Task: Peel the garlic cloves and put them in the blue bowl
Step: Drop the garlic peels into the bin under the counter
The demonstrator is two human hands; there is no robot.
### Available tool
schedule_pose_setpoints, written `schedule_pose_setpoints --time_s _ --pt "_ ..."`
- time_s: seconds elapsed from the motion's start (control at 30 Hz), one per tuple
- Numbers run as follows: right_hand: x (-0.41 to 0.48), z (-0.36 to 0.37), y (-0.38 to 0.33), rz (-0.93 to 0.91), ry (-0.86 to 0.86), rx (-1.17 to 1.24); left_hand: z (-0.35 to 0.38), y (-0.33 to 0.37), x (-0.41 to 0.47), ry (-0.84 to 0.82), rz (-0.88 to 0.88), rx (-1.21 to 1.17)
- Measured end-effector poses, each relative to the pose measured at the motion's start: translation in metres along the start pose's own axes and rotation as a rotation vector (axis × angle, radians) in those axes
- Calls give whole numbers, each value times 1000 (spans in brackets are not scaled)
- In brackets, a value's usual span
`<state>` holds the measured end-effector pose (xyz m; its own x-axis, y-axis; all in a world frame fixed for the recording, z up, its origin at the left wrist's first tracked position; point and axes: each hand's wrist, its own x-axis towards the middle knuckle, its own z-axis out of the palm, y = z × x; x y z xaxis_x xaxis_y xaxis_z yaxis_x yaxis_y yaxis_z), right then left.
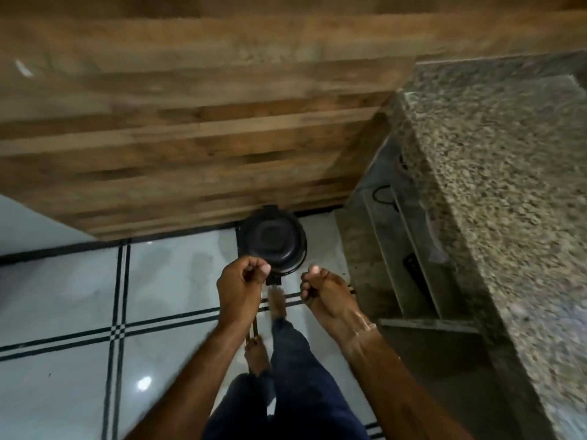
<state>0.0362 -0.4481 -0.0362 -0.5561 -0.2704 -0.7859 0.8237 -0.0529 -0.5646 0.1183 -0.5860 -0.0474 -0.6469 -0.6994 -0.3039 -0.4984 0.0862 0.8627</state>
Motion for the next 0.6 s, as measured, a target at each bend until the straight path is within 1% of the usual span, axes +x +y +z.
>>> schedule_pose_setpoints --time_s 0.13,0.3,0.4,0.5,0.6 --pt "54 27 -6 19 -5 -45 -13 -15 43 51 -42 -12" --pt "143 49 -1 134 -18 -50 -2 -52 112 75 -205 -9" --pt "205 48 21 212 10 -11 21 -100 158 81 -363 -36" --pt "280 41 55 287 70 22 58 -160 200 93 -572 -157" --pt "353 36 83 317 110 63 103 -202 245 94 -708 -252"
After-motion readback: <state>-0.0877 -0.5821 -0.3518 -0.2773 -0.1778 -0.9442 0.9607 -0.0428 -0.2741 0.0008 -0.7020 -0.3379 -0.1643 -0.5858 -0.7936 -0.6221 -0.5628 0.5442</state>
